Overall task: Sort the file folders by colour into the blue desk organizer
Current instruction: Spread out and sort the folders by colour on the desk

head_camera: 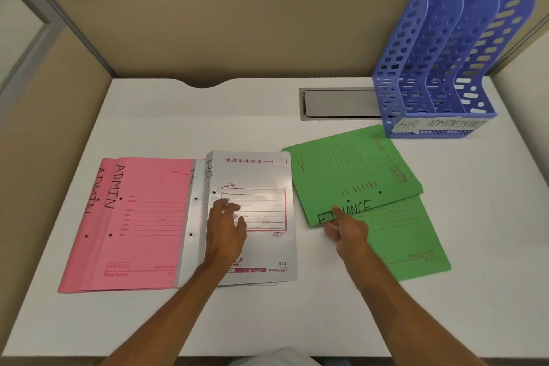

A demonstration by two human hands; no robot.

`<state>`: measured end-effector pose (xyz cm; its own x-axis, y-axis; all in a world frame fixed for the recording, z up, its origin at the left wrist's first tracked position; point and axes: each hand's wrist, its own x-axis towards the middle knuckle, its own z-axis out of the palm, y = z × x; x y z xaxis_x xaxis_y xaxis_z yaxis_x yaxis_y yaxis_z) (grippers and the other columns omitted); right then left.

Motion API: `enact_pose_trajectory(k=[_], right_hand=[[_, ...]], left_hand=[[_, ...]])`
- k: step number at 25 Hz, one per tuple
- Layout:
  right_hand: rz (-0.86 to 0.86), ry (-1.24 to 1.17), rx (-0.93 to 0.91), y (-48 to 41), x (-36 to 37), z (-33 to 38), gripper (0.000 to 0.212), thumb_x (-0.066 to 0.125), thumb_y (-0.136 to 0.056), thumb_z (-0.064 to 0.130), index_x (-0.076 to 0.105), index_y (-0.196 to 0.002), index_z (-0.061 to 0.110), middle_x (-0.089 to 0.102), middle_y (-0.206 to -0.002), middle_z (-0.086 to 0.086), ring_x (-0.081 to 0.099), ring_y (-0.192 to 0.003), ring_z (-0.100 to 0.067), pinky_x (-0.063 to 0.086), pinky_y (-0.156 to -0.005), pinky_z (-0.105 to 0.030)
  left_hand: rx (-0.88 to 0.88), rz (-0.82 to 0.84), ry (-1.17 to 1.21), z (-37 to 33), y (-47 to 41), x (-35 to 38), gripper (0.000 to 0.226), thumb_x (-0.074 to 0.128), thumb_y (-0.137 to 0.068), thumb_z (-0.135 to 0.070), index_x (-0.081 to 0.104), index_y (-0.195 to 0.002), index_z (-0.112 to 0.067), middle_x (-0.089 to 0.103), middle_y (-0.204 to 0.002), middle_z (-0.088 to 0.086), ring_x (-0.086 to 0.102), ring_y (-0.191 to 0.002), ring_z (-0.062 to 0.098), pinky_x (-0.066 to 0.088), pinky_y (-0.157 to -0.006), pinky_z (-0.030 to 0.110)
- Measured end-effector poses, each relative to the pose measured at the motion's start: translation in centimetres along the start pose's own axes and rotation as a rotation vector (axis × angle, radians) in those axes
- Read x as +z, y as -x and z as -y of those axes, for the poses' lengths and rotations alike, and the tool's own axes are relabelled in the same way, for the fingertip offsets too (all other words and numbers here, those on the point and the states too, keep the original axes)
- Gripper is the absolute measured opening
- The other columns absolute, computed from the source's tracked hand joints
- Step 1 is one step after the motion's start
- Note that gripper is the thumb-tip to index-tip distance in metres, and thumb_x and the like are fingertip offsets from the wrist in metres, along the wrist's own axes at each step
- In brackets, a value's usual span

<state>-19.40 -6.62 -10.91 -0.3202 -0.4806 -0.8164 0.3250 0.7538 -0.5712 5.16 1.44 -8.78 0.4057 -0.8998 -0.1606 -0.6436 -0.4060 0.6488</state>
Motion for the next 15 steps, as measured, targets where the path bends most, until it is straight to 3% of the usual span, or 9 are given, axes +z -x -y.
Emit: enact_pose_trajectory(k=[4,6,11,15], right_hand=[[0.027,-0.083,0.077,-0.7,-0.7,1.2,0.016,0.069,-0.089,0.002,0.061,-0.102,-0.006,0.057,-0.071,-0.013,0.04,-0.03,-0.01,0.044,-0.04,-0.023],[0.052,-0.078,0.073,-0.5,-1.3,1.9,0.019,0.066,-0.091,0.0,0.06,-0.108,-0.006,0.058,-0.073,-0.014,0.051,-0.042,-0.015,0.051,-0.045,-0.026],[0.116,-0.173,0.043,0.7,-4.3,3.0,0.027,0.06,-0.091,-0.008,0.056,-0.117,-0.006,0.063,-0.088,-0.02,0.063,-0.068,-0.025,0.059,-0.055,-0.031],[0.21,-0.217,0.082,1.2,-7.2,2.6,0.027,0.062,-0.089,-0.006,0.057,-0.116,-0.005,0.066,-0.105,-0.024,0.069,-0.081,-0.029,0.06,-0.06,-0.03]], left_hand=[[0.108,0.143,0.005,-2.9,1.3,1.9,0.019,0.065,-0.09,-0.009,0.063,-0.109,-0.009,0.051,-0.125,0.006,0.052,-0.111,0.016,0.042,-0.09,0.019],[0.074,0.244,0.06,-4.7,1.5,2.9,0.022,0.066,-0.09,-0.016,0.062,-0.112,-0.011,0.055,-0.118,0.004,0.055,-0.108,0.017,0.044,-0.09,0.022],[-0.37,0.636,0.538,-9.7,2.2,6.8,0.054,0.069,-0.088,-0.034,0.048,-0.132,-0.011,0.062,-0.121,0.006,0.064,-0.107,0.021,0.052,-0.097,0.037],[-0.548,0.634,0.887,-12.7,3.1,10.3,0.039,0.066,-0.092,-0.017,0.053,-0.125,-0.002,0.068,-0.118,0.016,0.07,-0.1,0.028,0.059,-0.083,0.035]])
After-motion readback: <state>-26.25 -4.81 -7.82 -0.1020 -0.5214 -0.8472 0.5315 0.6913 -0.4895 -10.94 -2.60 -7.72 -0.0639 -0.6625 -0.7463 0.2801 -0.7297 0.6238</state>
